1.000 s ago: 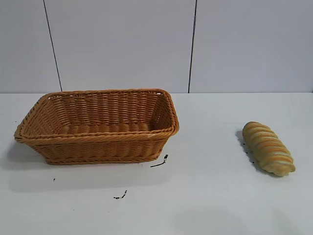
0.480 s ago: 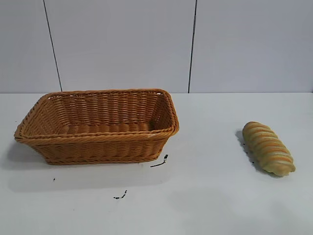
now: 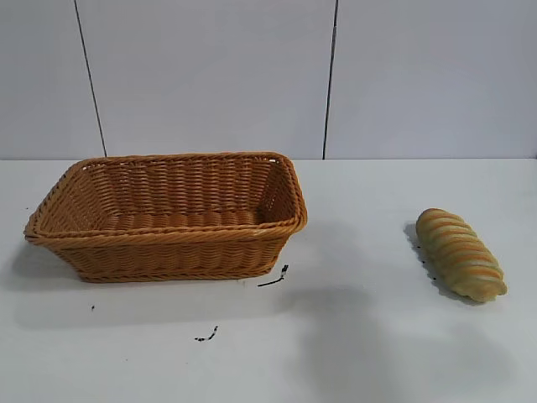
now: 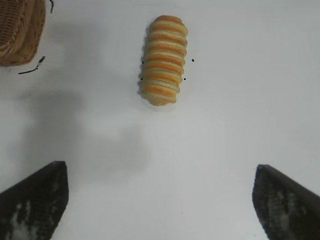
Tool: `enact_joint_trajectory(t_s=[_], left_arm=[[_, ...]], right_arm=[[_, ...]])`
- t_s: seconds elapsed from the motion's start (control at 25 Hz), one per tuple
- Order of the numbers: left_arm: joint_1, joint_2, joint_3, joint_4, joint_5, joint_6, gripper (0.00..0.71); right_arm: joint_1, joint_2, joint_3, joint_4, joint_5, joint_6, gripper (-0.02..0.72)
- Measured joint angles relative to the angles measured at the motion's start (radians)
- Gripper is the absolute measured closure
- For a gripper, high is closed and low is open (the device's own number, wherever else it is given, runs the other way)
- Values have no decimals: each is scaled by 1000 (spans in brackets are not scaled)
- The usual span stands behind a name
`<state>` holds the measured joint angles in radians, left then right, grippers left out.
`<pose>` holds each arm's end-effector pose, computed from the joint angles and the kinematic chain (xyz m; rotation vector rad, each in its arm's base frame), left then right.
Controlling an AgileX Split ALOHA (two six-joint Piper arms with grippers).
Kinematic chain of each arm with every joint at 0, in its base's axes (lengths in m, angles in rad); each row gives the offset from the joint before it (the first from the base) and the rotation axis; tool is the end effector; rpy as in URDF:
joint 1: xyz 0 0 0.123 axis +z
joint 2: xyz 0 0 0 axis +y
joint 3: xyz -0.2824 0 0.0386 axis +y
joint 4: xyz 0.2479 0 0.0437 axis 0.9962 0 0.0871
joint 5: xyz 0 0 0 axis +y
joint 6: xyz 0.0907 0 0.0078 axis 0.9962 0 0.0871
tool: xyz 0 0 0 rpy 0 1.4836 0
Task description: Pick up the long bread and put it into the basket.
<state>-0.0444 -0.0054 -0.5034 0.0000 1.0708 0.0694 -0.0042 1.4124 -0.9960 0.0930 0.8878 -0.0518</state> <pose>-0.0065 0.0003 0.2773 0.1163 2.0423 0.0156 0.2695 0.0054 0.2625 -0.0025 2.7842 0.1011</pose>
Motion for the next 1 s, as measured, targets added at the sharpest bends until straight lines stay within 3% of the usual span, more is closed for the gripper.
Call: enact_joint_trajectory(t_s=[0.24,0.48,1.0], left_arm=[[0,0,0,0,0,0,14],[0,0,0,0,0,0,14],[0,0,0,0,0,0,14]], right_arm=[[76,245,-180,-25,-5,24,10],[79,399,-298,-39,-32,71,10],[74,665,-383,-76,-101,97,10]])
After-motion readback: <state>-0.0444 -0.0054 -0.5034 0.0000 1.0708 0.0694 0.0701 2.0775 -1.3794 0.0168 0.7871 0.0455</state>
